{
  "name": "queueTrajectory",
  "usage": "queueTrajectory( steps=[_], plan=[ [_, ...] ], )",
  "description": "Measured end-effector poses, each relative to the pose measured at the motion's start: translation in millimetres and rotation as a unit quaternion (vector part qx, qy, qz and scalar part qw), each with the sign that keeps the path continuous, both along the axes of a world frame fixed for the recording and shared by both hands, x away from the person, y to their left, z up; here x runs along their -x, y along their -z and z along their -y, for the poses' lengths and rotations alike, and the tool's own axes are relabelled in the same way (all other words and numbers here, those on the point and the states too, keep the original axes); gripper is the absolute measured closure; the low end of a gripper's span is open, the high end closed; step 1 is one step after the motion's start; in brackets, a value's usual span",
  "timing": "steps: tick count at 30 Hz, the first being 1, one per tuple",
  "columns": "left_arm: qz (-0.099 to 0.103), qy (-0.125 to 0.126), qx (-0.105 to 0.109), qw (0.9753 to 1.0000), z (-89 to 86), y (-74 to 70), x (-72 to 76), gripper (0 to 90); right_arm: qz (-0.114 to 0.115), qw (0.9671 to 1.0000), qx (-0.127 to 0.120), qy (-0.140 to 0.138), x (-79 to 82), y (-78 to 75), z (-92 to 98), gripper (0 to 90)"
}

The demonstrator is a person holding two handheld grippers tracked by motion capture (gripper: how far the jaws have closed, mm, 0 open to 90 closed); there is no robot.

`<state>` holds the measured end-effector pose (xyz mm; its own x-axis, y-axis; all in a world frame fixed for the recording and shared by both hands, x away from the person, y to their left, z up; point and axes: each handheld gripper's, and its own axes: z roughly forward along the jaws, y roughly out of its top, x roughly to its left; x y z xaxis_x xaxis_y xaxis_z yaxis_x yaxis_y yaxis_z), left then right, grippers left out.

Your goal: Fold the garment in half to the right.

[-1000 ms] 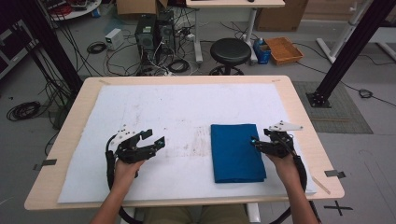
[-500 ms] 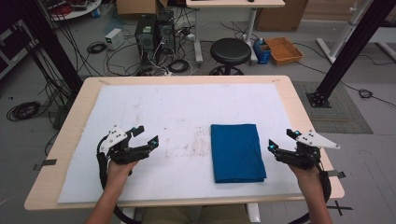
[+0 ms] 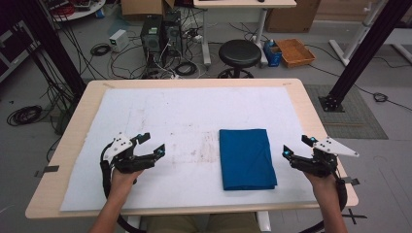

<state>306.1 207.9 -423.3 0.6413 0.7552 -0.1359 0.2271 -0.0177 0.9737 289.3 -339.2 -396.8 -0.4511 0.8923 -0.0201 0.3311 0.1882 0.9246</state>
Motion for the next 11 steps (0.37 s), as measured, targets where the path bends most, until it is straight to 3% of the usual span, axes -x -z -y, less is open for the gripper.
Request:
queueTrajectory(
  steps=[11],
  plan=[
    [-0.002, -0.002, -0.004, 1.0000, 0.3, 1.8, -0.8, 22.1, 0.001, 1.0000, -0.004, 0.002, -0.8, 0.3, 1.7, 20.3]
  ],
)
